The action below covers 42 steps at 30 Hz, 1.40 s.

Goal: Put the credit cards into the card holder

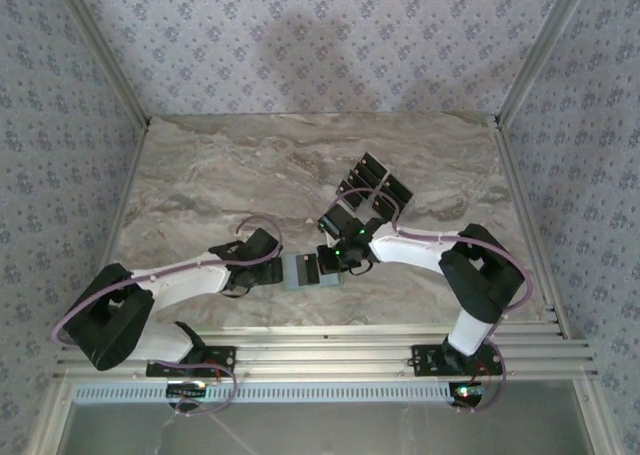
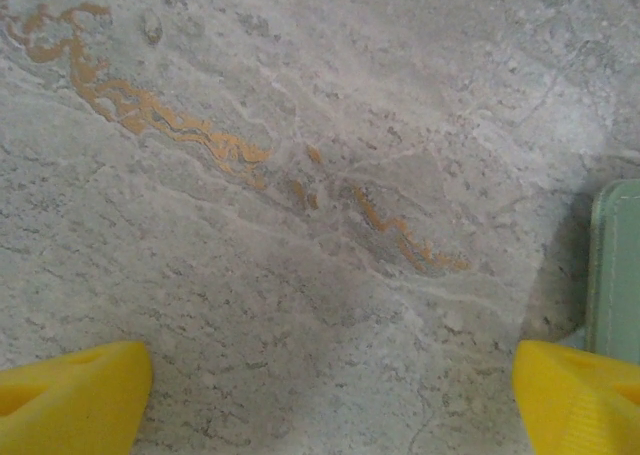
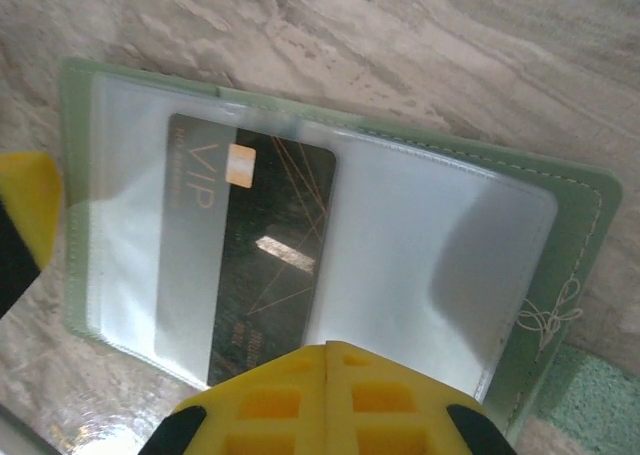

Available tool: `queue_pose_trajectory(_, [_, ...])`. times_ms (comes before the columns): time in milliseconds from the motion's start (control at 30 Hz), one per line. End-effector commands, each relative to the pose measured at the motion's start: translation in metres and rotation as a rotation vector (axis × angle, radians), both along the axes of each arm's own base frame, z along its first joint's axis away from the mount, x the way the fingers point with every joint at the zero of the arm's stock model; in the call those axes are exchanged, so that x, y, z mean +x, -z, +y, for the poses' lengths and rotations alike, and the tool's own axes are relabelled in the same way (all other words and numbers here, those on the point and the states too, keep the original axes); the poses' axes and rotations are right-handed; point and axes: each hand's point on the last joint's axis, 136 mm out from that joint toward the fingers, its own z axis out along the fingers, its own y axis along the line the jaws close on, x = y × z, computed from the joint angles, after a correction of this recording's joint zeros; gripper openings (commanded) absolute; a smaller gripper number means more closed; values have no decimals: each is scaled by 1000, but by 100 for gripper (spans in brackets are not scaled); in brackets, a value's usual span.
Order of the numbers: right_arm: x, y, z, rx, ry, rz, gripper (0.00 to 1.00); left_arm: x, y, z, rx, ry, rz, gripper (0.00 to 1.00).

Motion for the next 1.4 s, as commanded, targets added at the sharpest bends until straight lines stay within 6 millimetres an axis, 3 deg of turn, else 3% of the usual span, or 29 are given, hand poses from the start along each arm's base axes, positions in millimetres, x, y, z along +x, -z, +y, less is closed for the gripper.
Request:
queue_pose_trajectory(0, [2,4,-3,-55,-16,-9,3,-1,5,-3,8,12,10,93])
queue_pose_trajectory(567, [-3,15,17,-38,-61,24,1,-4,13,-3,15,14,20,92])
queue_pose_trajectory(1367, [-7,11,39,3,-136,48,1,-6,21,-4,15,16,36,92])
